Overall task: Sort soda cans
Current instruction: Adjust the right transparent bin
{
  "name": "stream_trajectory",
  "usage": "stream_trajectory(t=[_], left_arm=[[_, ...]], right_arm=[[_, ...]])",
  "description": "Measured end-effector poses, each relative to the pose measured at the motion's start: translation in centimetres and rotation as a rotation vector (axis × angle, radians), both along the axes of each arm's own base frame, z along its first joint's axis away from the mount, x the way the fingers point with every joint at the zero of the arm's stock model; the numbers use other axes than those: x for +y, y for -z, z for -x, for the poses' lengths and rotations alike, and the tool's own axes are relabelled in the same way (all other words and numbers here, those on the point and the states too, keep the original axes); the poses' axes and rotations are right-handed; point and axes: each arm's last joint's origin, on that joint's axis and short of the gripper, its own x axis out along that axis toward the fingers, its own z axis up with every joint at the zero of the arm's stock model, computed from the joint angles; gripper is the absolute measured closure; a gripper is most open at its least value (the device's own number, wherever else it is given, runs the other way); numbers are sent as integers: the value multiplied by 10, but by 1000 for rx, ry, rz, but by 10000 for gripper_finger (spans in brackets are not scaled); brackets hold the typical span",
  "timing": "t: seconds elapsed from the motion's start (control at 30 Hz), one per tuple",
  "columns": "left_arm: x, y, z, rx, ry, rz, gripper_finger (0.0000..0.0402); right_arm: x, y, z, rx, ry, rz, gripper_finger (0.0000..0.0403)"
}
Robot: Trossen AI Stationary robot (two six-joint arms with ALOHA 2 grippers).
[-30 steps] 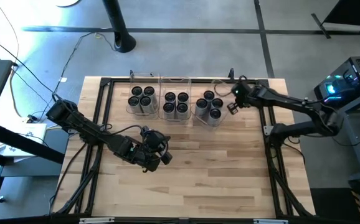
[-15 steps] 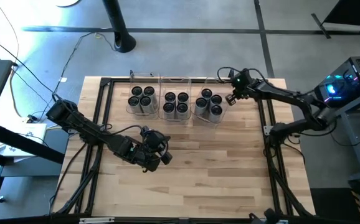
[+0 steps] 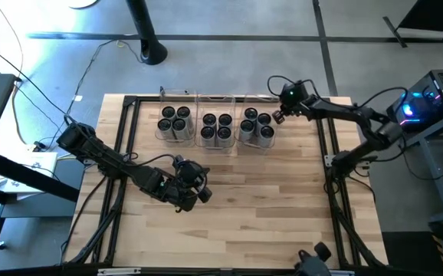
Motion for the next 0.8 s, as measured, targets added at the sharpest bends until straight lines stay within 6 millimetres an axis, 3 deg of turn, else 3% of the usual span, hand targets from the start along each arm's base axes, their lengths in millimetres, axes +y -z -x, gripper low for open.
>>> stream_trajectory(t=[0.43,0.8], left_arm=[[0,0,0,-5,-4,6,402],[6,0,-2,-4,-19,14,401]], right_arm=[[-22,1,6,-132,-137,48,403],[-35,22,3,-225,-198,6,403]])
